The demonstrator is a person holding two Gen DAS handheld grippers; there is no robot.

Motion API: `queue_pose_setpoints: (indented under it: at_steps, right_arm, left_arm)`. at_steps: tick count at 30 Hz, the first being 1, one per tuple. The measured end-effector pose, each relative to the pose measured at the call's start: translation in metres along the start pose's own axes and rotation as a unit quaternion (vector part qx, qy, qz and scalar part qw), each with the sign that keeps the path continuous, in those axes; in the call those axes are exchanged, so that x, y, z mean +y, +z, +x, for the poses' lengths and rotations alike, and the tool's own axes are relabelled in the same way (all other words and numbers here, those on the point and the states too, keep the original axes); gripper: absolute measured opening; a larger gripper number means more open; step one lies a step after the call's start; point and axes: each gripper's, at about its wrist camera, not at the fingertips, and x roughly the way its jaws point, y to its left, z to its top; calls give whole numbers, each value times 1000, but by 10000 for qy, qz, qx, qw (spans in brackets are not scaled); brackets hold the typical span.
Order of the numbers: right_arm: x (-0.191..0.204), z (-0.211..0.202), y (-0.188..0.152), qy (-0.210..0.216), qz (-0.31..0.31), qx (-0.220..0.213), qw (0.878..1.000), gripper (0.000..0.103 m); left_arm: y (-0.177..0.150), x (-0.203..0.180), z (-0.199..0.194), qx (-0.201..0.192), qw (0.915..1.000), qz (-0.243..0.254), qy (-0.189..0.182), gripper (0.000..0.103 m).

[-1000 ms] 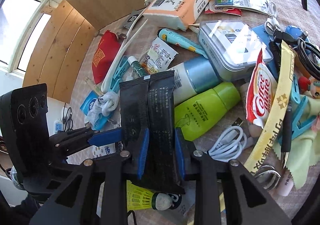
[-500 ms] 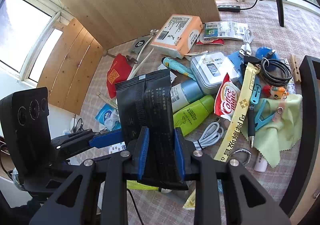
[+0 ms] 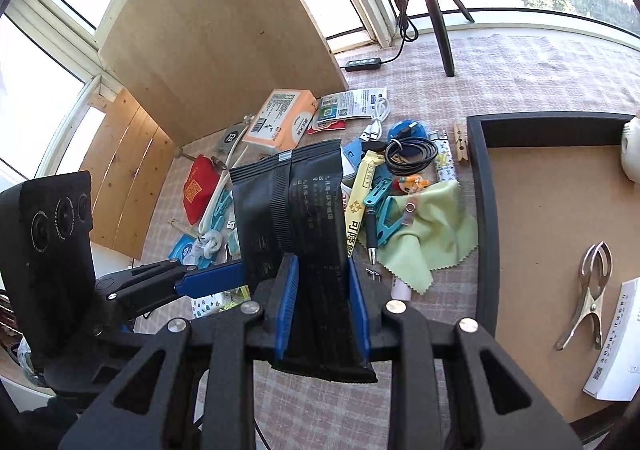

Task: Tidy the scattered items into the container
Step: 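Carry the black pouch into the tray and release it with the right gripper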

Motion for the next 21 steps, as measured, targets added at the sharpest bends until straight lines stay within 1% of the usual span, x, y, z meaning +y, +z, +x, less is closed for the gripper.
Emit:
queue_pose_setpoints:
  at_steps: [8, 12, 13, 15, 16, 18, 21]
  right_arm:
    - [-67, -55, -9, -502, 561, -397, 9964, 26]
    - [-95, -76, -7, -690, 802, -562, 9928, 26]
    - [-100, -80, -6, -756, 814, -603, 9920, 26]
    - [-106, -89, -4, -1016, 849, -786, 9881, 27]
    - [-107, -94, -3, -1210, 854, -896, 9849, 32]
    - [-109, -99, -1, -1455, 821, -1042, 9804, 38]
    - [-110, -101, 1, -1461, 797, -1081, 9801, 38]
  left_arm:
    - [15, -78, 41, 252, 9972, 674, -193, 43]
    - [28, -108, 59, 285, 9954, 897, -187, 43]
    - [31, -113, 64, 312, 9955, 875, -166, 43]
    - [34, -116, 69, 362, 9967, 716, -132, 49]
    - [34, -117, 69, 350, 9970, 666, -162, 50]
    - [29, -118, 67, 344, 9966, 741, -142, 51]
    - [26, -115, 63, 307, 9962, 819, -15, 51]
